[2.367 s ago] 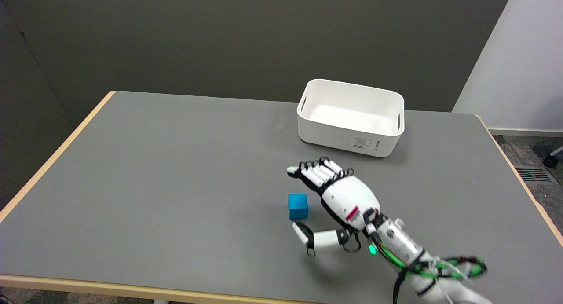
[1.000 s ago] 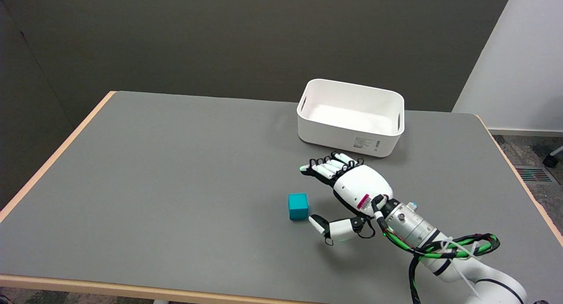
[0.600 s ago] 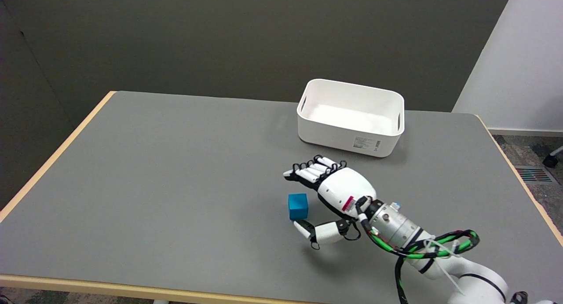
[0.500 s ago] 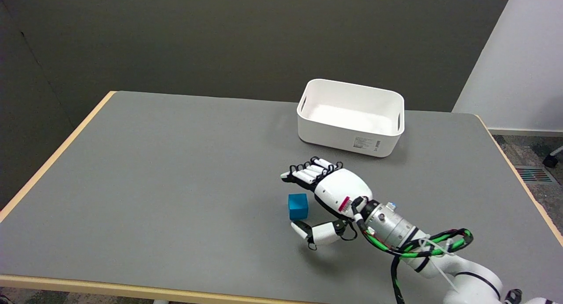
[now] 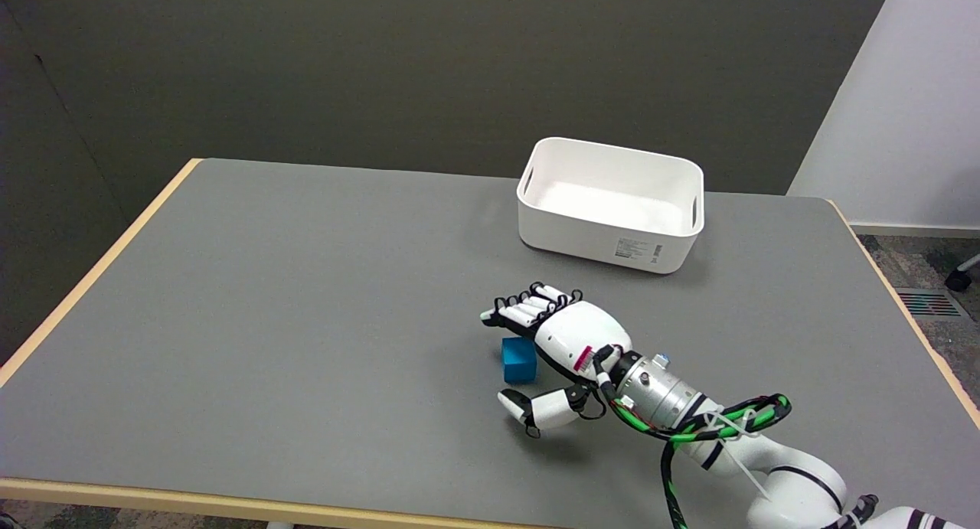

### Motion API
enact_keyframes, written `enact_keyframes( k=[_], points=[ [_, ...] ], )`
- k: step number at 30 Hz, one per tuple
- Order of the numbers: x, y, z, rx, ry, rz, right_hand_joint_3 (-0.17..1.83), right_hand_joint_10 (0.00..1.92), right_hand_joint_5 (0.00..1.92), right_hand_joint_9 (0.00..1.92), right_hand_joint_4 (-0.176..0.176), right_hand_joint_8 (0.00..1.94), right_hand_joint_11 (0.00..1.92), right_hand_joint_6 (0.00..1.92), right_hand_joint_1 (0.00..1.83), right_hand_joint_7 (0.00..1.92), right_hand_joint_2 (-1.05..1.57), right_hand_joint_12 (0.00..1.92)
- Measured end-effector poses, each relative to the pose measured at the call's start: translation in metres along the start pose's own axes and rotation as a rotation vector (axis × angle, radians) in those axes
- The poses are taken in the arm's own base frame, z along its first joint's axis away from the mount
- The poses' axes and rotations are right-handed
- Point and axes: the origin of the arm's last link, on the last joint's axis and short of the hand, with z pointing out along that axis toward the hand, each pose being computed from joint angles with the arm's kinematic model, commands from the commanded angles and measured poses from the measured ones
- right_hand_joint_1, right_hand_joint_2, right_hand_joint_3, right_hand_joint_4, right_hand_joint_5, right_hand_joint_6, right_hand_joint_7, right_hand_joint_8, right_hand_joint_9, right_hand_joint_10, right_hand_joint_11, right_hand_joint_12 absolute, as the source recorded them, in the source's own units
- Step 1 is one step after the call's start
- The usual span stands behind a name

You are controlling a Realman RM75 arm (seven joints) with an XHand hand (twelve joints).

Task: Pick up blue wooden cube.

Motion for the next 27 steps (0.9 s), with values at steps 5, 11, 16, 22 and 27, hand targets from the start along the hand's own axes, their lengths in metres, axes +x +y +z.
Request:
enact_keyframes(
  k=[5, 11, 16, 22, 27],
  points=[
    [-0.0032, 0.0013, 0.0030, -0.003, -0.005, 0.000, 0.87, 0.94, 0.27, 0.35, -0.018, 0.50, 0.16, 0.51, 0.59, 0.41, 0.66, 1.34],
    [-0.0057, 0.0028, 0.0057, -0.006, -0.009, -0.001, 0.87, 0.94, 0.28, 0.36, -0.017, 0.51, 0.16, 0.52, 0.61, 0.42, 0.66, 1.34],
    [-0.0072, 0.0036, 0.0069, -0.007, -0.010, -0.003, 0.89, 0.99, 0.32, 0.41, -0.012, 0.55, 0.21, 0.63, 0.74, 0.47, 0.70, 1.38],
    [-0.0072, 0.0040, 0.0078, -0.005, -0.006, -0.006, 0.88, 1.19, 0.36, 0.54, -0.019, 0.86, 0.36, 0.98, 0.87, 0.57, 0.78, 1.60],
    [-0.0065, 0.0043, 0.0080, -0.003, -0.001, -0.009, 0.78, 1.44, 0.39, 0.60, -0.052, 1.24, 0.23, 1.18, 0.97, 0.59, 0.88, 1.82]
  ],
)
